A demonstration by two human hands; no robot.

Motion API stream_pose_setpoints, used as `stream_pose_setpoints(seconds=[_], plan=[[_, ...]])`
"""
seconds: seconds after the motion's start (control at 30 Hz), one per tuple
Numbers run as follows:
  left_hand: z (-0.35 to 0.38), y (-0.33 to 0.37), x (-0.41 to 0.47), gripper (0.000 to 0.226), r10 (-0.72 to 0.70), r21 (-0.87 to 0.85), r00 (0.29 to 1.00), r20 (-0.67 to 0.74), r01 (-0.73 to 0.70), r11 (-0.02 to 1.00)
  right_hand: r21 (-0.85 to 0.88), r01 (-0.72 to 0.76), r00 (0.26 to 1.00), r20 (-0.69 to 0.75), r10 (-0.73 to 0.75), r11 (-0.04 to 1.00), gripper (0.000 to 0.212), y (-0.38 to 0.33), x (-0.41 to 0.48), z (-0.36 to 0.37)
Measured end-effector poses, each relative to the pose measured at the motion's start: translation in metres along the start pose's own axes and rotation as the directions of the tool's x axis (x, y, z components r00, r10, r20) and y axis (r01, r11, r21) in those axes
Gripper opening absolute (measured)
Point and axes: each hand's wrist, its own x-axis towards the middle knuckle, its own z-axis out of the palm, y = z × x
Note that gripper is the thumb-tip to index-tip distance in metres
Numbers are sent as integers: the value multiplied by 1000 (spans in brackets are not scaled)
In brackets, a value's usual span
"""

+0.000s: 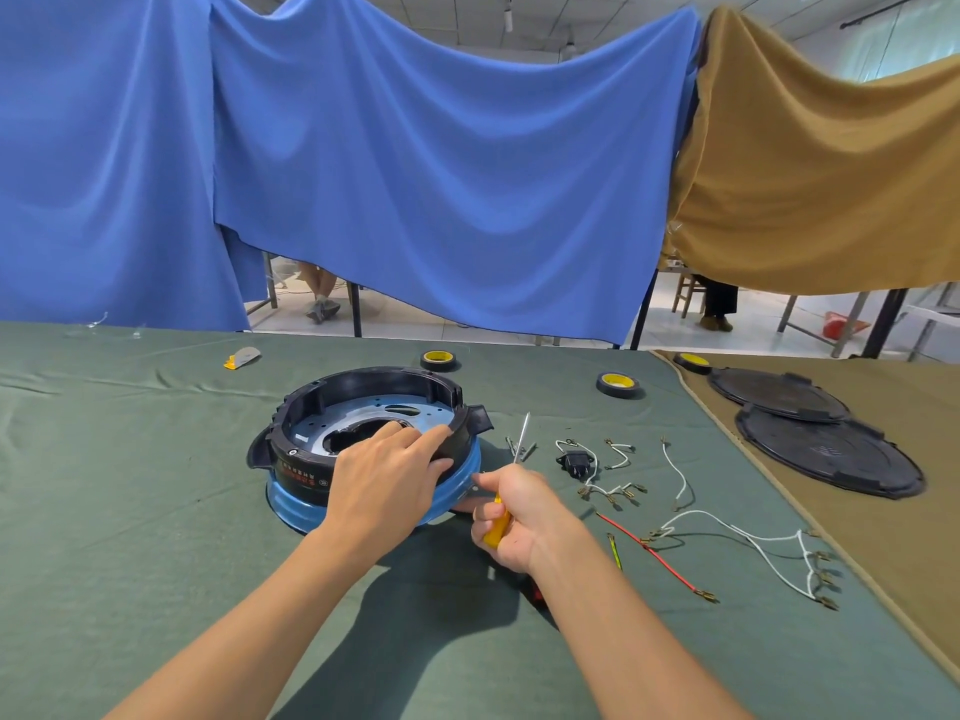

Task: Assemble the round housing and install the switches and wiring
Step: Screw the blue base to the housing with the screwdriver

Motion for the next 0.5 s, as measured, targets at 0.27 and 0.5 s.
stream_pose_setpoints(seconds=[0.27, 0.5], plan=[[0, -2, -5, 58, 77, 85, 993, 94, -86, 993, 2, -16, 1000, 10, 16, 1000, 28, 1, 4, -1], [-2, -6, -10, 89, 141, 205, 971, 192, -180, 962, 24, -8, 1000, 13, 8, 1000, 27, 0, -1, -1]])
